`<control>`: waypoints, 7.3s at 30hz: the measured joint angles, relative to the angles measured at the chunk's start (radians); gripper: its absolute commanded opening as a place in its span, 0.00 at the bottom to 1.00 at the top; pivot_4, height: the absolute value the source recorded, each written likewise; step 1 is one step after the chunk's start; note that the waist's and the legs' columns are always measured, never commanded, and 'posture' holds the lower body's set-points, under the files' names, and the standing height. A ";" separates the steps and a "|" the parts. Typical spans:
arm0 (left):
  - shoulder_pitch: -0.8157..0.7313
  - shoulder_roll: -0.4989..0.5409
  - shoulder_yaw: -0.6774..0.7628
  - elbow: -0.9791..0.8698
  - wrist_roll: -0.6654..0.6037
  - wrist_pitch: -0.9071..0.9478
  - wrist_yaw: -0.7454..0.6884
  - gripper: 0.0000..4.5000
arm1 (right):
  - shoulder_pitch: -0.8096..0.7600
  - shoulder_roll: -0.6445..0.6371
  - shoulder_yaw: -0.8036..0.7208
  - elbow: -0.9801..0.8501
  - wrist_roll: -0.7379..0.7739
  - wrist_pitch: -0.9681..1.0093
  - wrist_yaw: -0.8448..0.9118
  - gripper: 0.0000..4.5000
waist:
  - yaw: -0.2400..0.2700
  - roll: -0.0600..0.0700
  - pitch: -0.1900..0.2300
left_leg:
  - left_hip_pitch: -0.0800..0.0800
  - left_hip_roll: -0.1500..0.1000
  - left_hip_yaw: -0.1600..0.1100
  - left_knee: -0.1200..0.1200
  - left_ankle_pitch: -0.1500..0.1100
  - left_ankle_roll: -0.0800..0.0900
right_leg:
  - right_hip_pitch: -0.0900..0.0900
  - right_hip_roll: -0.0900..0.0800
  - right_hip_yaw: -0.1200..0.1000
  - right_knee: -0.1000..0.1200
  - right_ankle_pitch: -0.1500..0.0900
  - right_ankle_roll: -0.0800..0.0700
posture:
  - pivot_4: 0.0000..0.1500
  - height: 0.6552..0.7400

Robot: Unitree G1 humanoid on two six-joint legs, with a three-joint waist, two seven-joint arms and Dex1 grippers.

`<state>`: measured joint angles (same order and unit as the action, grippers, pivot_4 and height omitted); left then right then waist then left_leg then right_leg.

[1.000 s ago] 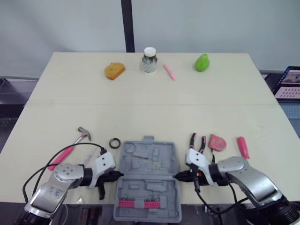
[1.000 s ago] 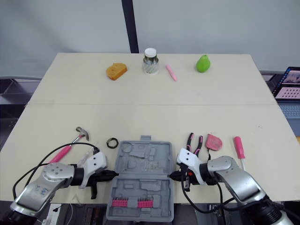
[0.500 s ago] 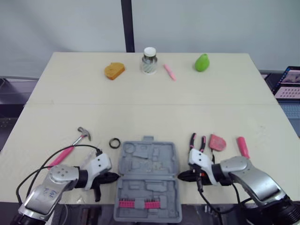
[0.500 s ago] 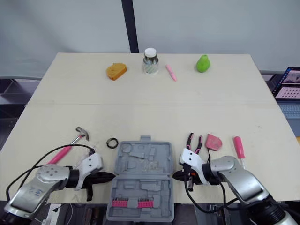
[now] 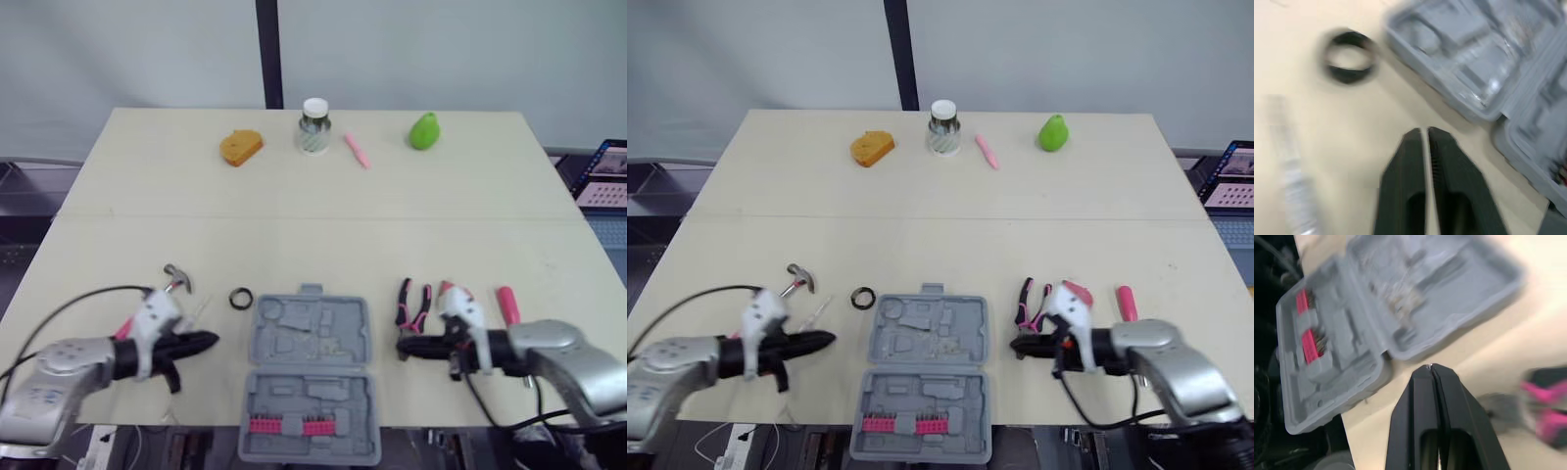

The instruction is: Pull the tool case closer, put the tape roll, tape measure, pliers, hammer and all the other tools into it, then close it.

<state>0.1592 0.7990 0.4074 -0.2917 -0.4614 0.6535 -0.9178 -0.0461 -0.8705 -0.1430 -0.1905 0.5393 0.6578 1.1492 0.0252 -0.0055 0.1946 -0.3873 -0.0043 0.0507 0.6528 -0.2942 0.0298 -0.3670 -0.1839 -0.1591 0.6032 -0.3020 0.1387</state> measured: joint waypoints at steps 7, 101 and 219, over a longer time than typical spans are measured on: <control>0.092 0.059 0.287 0.293 -0.003 -0.073 -0.020 1.00 | -0.060 -0.094 -0.183 0.544 -0.047 -0.162 0.043 0.98 | -0.008 0.000 0.000 | 0.001 0.001 0.007 -0.001 0.000 0.000 | -0.002 0.001 0.001 0.000 0.000 0.000 | 1.00 1.00; -0.401 -0.084 -0.456 0.535 0.358 -0.652 -0.101 0.48 | -0.439 0.232 0.331 -0.122 -0.063 -0.067 -0.045 1.00 | -0.026 0.000 0.000 | -0.002 0.003 0.011 0.010 -0.007 0.001 | -0.008 0.001 0.003 0.009 0.000 -0.001 | 1.00 1.00; -0.509 -0.130 -0.568 0.413 0.233 -0.304 -0.197 0.01 | -0.329 0.139 0.284 -0.298 0.035 0.039 -0.160 1.00 | -0.023 -0.001 0.000 | -0.003 0.003 0.011 0.011 -0.008 0.001 | -0.008 0.002 0.003 0.009 0.000 -0.001 | 1.00 1.00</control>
<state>-0.3496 0.6687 -0.1609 0.1217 -0.2280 0.3496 -1.1149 -0.3748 -0.7320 0.1413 -0.4887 0.5744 0.6972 0.9894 0.0021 -0.0062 0.1945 -0.3898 -0.0015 0.0616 0.6636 -0.3018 0.0310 -0.3750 -0.1824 -0.1563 0.6120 -0.3018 0.1372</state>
